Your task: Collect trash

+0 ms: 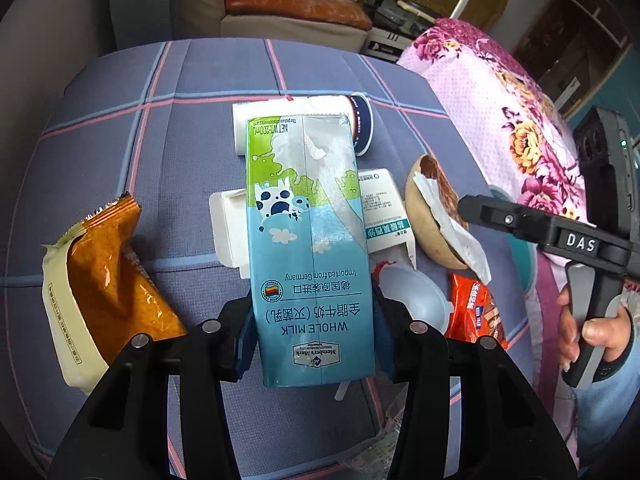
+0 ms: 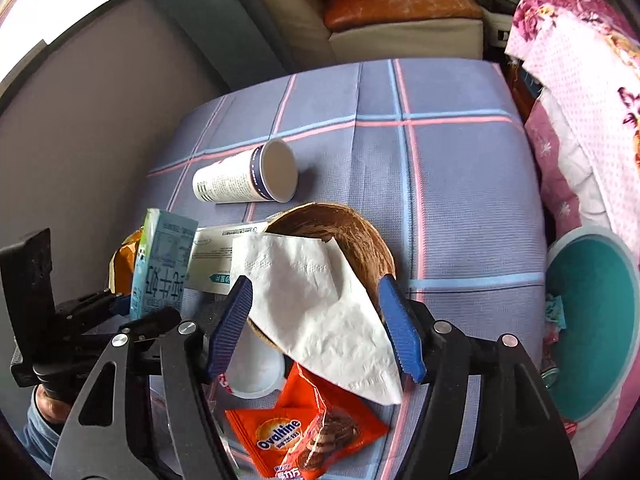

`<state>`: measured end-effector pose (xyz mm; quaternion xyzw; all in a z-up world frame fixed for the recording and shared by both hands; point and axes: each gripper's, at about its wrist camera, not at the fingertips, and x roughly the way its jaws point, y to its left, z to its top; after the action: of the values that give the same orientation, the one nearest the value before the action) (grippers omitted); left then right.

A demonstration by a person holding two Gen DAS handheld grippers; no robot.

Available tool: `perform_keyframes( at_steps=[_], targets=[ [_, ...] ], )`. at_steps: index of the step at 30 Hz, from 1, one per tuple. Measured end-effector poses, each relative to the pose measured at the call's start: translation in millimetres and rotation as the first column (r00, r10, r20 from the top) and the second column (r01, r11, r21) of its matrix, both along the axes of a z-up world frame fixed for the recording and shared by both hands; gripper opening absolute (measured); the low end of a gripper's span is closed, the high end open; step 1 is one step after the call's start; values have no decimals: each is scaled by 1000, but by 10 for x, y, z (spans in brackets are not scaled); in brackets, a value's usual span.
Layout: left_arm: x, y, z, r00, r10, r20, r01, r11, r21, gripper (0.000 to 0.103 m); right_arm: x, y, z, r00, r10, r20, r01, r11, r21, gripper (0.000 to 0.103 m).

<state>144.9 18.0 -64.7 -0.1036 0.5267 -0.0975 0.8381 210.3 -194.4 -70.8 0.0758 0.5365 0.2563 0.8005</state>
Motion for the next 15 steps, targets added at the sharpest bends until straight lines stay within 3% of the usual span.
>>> perform_keyframes(
  at_steps=[9,12,14,15],
  targets=[
    [79,-39,-47,1000,7,-21,-7,1000,-2,49,99,-38,-302,994,47,-101,-47,999,-5,58],
    [86,-70,-21,1000,10,-18,-10,1000,4,49,49,-41,-347,996,46,-80,-49,998,-44,37],
    [87,-90,6,1000,14,-15,-14,1000,6,49,18,-64,-371,996,45,-76,-48,998,-48,13],
    [83,-94,24,1000,16,-12,-16,1000,7,49,-9,-74,-372,997,48,-66,-52,997,-52,11]
  ],
)
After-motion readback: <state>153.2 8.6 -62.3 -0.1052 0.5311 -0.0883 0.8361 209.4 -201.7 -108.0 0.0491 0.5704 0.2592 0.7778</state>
